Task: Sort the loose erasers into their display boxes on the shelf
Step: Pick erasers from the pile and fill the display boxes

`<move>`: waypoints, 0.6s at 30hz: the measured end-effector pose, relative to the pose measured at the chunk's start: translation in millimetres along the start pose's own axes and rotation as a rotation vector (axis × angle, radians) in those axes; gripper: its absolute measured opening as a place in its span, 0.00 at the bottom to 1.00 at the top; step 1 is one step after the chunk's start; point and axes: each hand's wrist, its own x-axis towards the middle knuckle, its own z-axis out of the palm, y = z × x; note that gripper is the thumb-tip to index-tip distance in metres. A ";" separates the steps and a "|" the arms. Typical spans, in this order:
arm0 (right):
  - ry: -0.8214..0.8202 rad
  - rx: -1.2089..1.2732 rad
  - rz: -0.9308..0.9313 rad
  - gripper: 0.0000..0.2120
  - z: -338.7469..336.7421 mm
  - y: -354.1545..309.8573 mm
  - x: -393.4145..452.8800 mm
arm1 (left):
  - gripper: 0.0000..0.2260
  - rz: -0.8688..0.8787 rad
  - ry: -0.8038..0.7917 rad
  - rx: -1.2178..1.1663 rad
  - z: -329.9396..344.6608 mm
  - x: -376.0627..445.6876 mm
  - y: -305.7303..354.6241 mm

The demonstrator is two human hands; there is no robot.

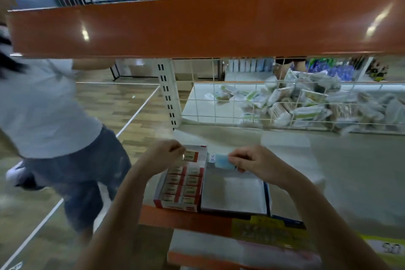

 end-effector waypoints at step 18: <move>0.013 -0.082 0.143 0.10 20.2 2.0 3.9 | 0.08 0.175 -0.119 0.261 19.6 33.1 -13.1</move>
